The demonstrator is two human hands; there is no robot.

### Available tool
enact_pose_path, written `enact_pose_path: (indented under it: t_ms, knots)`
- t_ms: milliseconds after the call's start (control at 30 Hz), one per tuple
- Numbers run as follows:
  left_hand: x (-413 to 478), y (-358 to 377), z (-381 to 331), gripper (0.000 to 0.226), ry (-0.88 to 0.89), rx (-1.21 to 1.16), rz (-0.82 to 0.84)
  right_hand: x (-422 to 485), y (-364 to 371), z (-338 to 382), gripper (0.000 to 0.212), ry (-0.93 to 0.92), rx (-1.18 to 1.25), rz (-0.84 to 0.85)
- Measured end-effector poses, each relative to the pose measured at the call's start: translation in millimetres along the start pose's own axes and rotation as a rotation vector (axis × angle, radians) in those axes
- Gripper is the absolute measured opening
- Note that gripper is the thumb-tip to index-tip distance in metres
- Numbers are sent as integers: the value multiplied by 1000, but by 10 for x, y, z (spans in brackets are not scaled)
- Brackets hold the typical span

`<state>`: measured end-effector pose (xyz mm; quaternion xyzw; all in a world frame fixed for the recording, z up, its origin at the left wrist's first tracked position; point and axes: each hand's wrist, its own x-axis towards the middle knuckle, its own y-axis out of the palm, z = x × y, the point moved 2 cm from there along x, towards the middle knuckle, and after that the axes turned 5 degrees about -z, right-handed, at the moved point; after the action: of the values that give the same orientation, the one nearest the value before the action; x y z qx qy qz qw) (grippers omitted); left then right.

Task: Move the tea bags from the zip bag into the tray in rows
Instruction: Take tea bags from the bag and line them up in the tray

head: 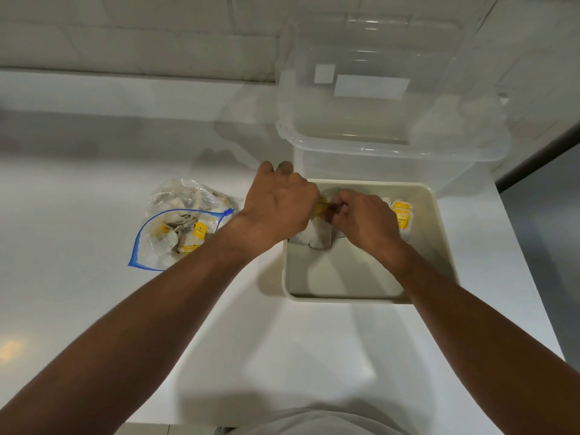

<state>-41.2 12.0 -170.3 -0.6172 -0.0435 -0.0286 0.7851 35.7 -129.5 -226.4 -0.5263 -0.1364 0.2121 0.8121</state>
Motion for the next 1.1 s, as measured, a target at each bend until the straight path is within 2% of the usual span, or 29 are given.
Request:
enact_pose_path:
  t_ms: [167,267,400,500,633,833,1000,1100]
  knots:
    - [-125,-81,132,19,-112,-280,-39,-148,-35,-49,19,40,-92,97]
    - [-251,-83,242,17,-200,-445,-73,-229,43,-48,31,-14,-212,195]
    - [-437,-79,238,12,-252,-602,-98,-234,98,15,34,-51,-286,177]
    - [-540,-62,236,11,-267,-639,-110,-212,80,75,29,-39,-284,137]
    - [-658,-29,268,11,-282,-644,-101,-209,28,112,34,-1,-262,137]
    - [-810,73,355,12,-321,-720,-102,-235,-70,66,33,81,-118,124]
    - [-844,103,296,10,-321,-741,-116,-369,-172,143,29,15,-72,135]
    - [-798,76,243,10,-289,-769,-119,-485,-240,234,24,-76,44,137]
